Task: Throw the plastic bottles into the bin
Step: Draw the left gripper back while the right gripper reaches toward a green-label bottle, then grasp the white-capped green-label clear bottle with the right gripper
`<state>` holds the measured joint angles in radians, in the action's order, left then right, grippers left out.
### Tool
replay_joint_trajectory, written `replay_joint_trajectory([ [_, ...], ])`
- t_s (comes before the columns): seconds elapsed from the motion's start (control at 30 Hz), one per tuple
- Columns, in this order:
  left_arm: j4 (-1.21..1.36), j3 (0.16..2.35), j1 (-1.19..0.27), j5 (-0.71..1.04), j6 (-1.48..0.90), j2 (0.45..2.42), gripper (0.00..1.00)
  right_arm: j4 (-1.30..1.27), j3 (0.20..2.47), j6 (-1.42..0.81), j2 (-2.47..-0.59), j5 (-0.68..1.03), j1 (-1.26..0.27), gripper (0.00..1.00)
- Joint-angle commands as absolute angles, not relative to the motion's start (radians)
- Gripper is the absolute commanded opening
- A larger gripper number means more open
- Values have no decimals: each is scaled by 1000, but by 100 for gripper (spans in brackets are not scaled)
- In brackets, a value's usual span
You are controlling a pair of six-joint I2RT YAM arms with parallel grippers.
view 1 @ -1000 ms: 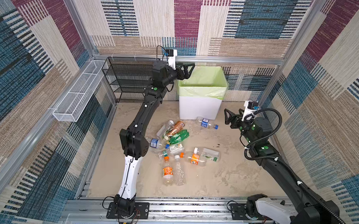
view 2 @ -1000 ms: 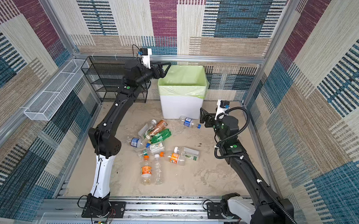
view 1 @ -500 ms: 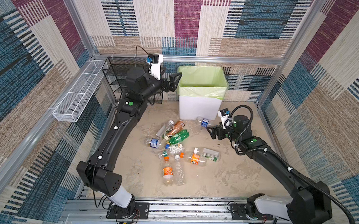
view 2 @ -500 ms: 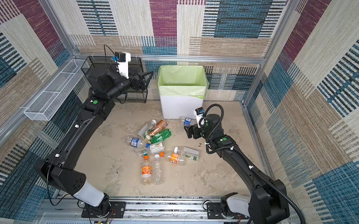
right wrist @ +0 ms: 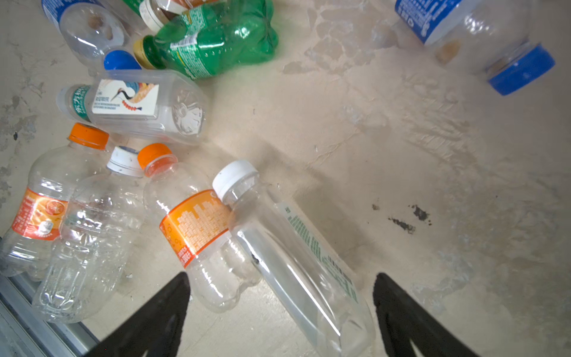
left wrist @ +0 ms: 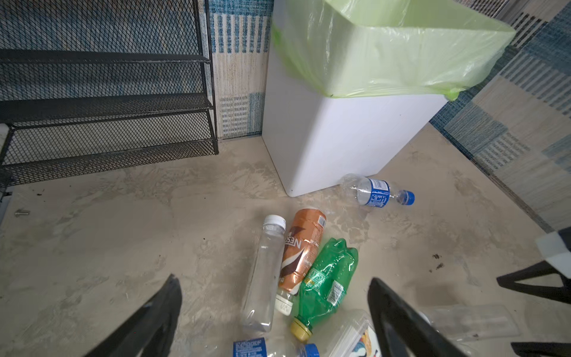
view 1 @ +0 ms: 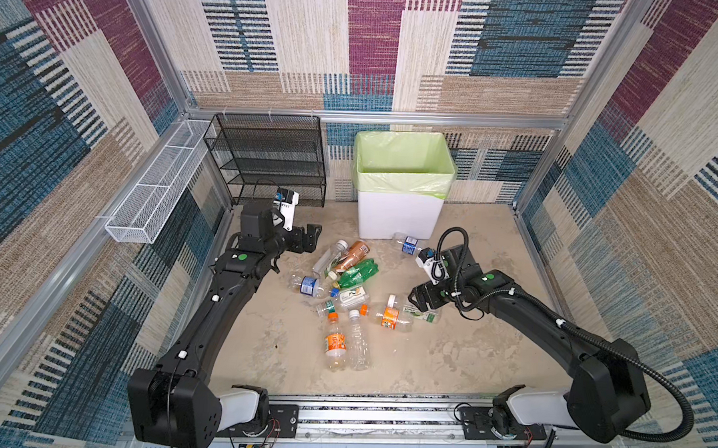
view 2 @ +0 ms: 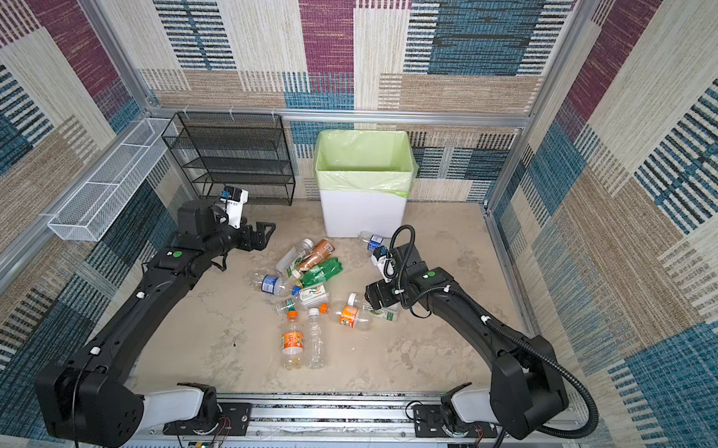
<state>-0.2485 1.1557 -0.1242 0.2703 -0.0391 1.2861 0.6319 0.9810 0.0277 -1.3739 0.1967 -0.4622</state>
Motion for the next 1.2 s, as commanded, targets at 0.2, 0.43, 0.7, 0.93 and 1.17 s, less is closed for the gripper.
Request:
replay_joint_trajectory([
  [0.2,-190,1146,-95,355,-54,1285,92,700,998,82,-1460,126,-479,93],
  [0.43,-186,1143,-87,364,-63,1286,92,668,1001,112,-1526,94,-492,90],
  [0.7,-189,1139,-81,355,-61,1284,92,604,1013,130,-1593,118,-499,74],
  [0.93,-187,1135,-77,356,-61,1283,92,589,1009,129,-1586,117,-500,56],
  [1.17,-187,1134,-75,363,-64,1279,91,551,1007,95,-1535,94,-498,45],
])
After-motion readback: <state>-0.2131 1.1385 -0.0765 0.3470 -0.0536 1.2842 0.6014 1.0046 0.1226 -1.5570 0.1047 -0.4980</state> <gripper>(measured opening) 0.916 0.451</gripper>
